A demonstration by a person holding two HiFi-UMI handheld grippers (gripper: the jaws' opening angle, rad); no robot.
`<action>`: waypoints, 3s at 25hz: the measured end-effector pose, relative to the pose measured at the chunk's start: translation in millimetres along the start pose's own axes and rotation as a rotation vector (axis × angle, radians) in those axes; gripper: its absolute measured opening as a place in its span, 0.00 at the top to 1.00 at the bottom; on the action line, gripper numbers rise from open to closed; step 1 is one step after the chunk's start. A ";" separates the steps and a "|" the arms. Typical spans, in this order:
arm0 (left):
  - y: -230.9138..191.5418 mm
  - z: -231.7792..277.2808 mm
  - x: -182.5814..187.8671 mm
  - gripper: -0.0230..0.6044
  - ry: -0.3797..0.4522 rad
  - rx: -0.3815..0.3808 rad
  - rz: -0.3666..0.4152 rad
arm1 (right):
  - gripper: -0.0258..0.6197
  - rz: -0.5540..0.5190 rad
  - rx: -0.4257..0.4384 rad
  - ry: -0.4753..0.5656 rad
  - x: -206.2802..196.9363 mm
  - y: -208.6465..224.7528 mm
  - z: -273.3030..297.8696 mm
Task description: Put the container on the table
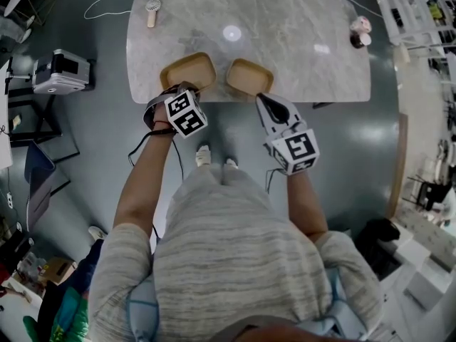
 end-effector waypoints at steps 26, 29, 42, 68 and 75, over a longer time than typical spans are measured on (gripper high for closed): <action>23.1 88.5 -13.7 0.96 -0.098 -0.115 0.047 | 0.96 0.002 -0.012 -0.073 -12.7 2.9 -7.9; 24.8 93.0 -13.5 0.96 -0.108 -0.119 0.053 | 0.96 0.017 -0.018 -0.084 -15.7 3.1 -10.5; 26.0 103.1 -22.6 0.96 -0.129 -0.135 0.062 | 0.96 0.008 -0.014 -0.098 -19.7 3.2 -4.0; 13.5 89.8 -11.9 0.79 -0.041 -0.091 -0.005 | 0.96 0.025 -0.005 -0.096 -17.1 1.9 -2.6; 5.8 74.6 -1.3 0.79 0.001 -0.058 -0.020 | 0.96 0.019 0.007 -0.087 -12.3 -1.2 -3.9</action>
Point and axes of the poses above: the fingertips, and each gripper's own axes: z forward along the fingers, y to its right, x out of its top, the point moved 4 cm from there along -z, backward along the fingers, and after that the axes turned 10 degrees about x, right-handed, at the moved point
